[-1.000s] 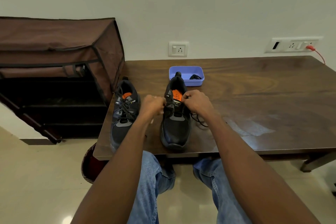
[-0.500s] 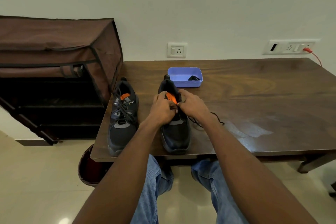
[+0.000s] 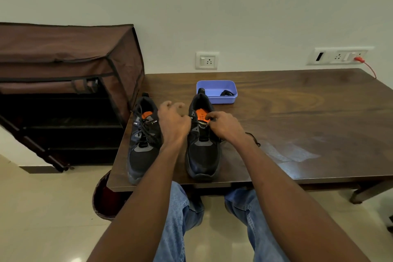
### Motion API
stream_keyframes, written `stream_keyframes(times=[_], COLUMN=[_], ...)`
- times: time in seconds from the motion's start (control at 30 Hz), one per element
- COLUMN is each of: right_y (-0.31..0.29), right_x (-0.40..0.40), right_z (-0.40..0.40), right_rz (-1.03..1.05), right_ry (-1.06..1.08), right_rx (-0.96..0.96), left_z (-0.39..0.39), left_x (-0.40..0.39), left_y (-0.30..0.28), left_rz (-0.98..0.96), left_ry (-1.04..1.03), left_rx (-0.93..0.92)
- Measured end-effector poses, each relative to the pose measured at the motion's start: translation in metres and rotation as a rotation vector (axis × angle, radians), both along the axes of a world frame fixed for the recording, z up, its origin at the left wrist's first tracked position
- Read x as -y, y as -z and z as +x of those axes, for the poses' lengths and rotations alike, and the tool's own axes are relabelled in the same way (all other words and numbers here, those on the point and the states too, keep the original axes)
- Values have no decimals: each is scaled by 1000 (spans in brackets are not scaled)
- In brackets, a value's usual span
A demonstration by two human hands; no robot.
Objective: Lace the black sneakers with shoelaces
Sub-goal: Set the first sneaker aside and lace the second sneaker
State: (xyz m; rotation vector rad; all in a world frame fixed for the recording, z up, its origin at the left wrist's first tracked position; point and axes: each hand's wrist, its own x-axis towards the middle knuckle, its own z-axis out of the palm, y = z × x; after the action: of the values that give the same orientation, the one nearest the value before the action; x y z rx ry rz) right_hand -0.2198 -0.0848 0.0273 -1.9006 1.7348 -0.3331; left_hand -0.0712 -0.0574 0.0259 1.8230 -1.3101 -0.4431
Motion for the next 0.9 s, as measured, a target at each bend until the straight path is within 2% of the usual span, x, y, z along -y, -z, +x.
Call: stream_keyframes(times=[0.1, 0.17, 0.2, 0.27, 0.33, 0.37, 0.47, 0.53, 0.57, 0.63, 0.8, 0.9], right_y=[2, 2, 2, 4, 3, 3, 2, 2, 3, 2, 1, 1], right_x=[2, 3, 3, 3, 3, 3, 2, 2, 2, 1, -1, -1], right_z=[-1, -2, -2, -2, -1, -1, -2, -2, -2, -1, -2, -3], right_rz=[-8, -4, -2, -3, -3, 1, 9, 6, 6, 5, -9, -4], right_ry=[-23, -29, -28, -28, -37, -38, -31, -40, -48, -60, -72, -76], right_rx=[1, -5, -4, 1, -7, -16, -34, -38, -39, -46, -31, -11], left_z=[-9, -11, -12, -11, -9, -7, 6, 12, 14, 12, -6, -13], left_x=[3, 8, 10, 14, 15, 13, 9, 5, 3, 0, 8, 11], left_y=[7, 17, 22, 26, 20, 15, 4, 0, -1, 0, 11, 22], left_rz=[167, 249, 236, 159, 67, 10, -204, -234, -217, -147, 101, 244], left_ry=[288, 404, 423, 404, 252, 127, -266, -427, -454, -351, 267, 432], left_rx=[244, 356, 353, 172, -53, -109, -248, -325, -299, -147, 175, 309])
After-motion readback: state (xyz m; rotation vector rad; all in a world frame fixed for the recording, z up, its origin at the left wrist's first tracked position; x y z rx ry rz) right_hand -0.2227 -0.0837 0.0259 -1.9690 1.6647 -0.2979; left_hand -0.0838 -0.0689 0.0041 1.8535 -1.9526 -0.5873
